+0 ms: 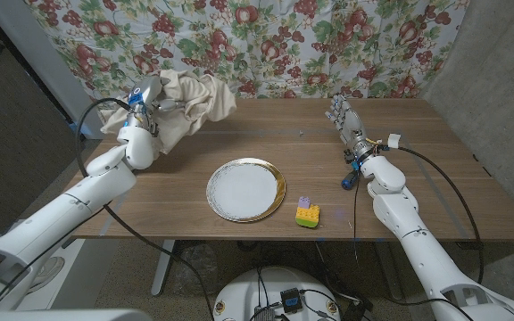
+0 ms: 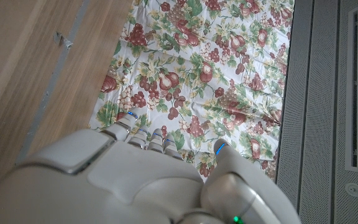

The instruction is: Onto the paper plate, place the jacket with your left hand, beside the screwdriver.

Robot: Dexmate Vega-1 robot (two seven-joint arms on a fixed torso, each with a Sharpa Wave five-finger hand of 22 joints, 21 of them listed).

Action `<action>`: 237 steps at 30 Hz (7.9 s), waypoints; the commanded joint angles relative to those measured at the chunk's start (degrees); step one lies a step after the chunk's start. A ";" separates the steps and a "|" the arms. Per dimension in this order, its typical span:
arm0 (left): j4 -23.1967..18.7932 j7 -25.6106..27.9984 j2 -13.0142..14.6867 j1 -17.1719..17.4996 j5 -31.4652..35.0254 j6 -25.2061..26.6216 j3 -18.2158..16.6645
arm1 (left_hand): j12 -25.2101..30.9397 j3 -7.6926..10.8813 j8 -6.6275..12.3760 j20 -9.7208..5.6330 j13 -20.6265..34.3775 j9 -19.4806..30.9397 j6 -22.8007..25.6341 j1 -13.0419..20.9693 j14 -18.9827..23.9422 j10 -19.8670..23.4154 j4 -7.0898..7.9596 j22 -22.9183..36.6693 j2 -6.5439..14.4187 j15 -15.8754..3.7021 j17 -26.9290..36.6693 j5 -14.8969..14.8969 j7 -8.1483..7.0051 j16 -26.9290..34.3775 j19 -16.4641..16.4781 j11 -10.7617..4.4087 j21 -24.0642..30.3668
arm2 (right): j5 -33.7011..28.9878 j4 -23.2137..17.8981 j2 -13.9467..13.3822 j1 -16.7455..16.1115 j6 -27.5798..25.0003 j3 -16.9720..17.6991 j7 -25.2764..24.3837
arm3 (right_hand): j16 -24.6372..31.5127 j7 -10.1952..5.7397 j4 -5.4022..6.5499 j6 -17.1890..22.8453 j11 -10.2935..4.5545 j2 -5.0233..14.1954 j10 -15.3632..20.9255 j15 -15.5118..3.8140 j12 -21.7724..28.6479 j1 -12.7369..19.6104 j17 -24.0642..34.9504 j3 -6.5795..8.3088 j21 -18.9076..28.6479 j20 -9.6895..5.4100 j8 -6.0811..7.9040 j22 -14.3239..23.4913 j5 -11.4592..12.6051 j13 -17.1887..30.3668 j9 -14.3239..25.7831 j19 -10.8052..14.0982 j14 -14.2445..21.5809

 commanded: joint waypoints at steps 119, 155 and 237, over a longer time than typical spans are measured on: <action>-18.42 -13.89 -3.03 8.26 5.52 -20.25 -9.97 | -3.64 -0.12 -2.63 -0.44 2.87 0.47 1.85 12.68 2.80 2.09 0.35 -6.19 13.04 -4.38 4.98 0.16 -1.33 -1.59 -3.50 -1.15 4.77 | 1.10 -0.98 0.95 -2.39 3.06 1.43 0.78 | 0.05 -0.02 0.13 0.18 0.02 0.22 0.09 0.00 -0.03 0.05 0.12 0.49 0.12 -1.69 0.20 0.17 -0.32 0.16 0.17 0.47 0.30; -20.00 -24.93 -2.37 8.41 -0.17 -27.59 -11.21 | -4.62 -0.16 -3.21 -0.41 3.55 0.58 2.10 12.38 2.82 2.68 0.38 -8.20 13.01 -4.39 6.75 0.18 -1.40 -1.88 -4.46 -1.27 5.69 | 1.13 -0.64 1.20 -2.30 4.07 1.71 0.68 | 0.04 -0.06 0.09 0.16 -0.05 0.17 0.01 0.00 -0.02 0.00 0.11 0.50 0.12 -1.64 0.20 0.17 -0.31 0.16 0.17 0.50 0.31; -18.70 -42.42 3.46 4.12 -0.73 -23.00 -4.20 | -6.85 0.03 -4.39 -0.08 5.25 0.80 2.40 11.96 2.85 3.07 0.36 -11.42 13.07 -4.39 9.55 0.18 -1.76 -3.44 -7.11 -1.54 7.33 | 0.81 1.97 1.86 -0.50 5.29 0.83 0.81 | 0.04 -0.03 -0.02 0.13 0.06 0.13 0.03 0.06 0.01 -0.02 0.11 0.59 0.12 -1.69 0.20 0.16 -0.28 0.16 0.17 0.69 0.49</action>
